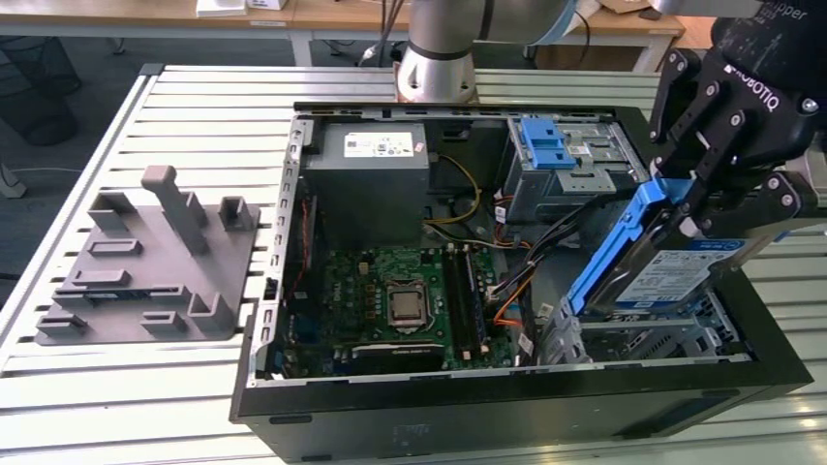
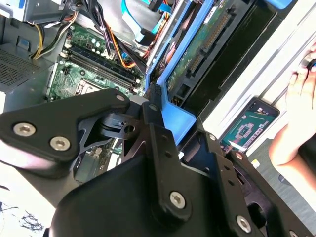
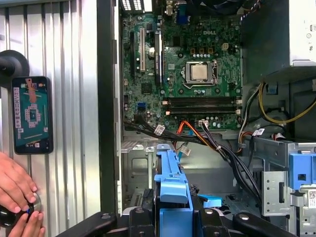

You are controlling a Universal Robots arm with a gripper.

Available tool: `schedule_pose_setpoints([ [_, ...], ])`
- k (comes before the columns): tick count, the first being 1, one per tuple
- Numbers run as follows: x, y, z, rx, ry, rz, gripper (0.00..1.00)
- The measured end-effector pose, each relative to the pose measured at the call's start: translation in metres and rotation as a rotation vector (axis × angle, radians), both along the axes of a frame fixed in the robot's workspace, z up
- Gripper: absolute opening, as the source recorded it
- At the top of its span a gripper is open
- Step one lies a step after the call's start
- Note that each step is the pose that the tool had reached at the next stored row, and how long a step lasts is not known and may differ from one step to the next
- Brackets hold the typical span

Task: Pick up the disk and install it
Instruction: 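Insert the disk into the insertion slot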

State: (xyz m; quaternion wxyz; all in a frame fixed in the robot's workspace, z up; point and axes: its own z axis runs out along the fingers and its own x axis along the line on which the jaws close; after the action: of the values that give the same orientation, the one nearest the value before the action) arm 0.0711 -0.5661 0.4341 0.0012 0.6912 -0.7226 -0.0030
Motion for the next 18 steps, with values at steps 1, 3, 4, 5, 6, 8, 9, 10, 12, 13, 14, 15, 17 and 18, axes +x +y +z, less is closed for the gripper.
schedule_pose_setpoints([
  [1,0.0,0.0,0.0,-0.0001,0.0,0.0,0.37],
  [3,-0.0001,-0.0001,0.0003,0.0001,0.0,0.0,0.37],
  [4,-0.0001,-0.0001,0.0011,0.0012,-0.0001,0.0,0.37],
  [5,-0.0002,-0.0002,0.0026,0.003,-0.0001,0.0,0.37],
  [6,-0.0002,-0.0003,0.005,0.0022,-0.0001,0.0,0.37],
  [8,-0.0001,-0.0001,0.008,0.0003,0.0,0.0,0.37],
  [9,-0.0001,-0.0001,0.008,0.0003,-0.0001,0.0,0.37],
  [10,-0.0001,-0.0002,0.008,0.0003,-0.0001,0.001,0.37],
  [12,-0.0001,-0.0005,0.0079,0.0002,-0.0004,0.007,0.37],
  [13,0.0,-0.0006,0.0079,0.0,-0.0006,0.01,0.37],
  [14,0.0006,-0.0006,0.0078,0.0,-0.0008,0.013,0.37],
  [15,0.0012,-0.0006,0.0076,0.0001,-0.0009,0.014,0.37],
  [17,0.0021,-0.0006,0.0075,0.0002,-0.001,0.016,0.37],
  [18,0.0025,-0.0006,0.0075,0.0003,-0.0011,0.016,0.37],
])
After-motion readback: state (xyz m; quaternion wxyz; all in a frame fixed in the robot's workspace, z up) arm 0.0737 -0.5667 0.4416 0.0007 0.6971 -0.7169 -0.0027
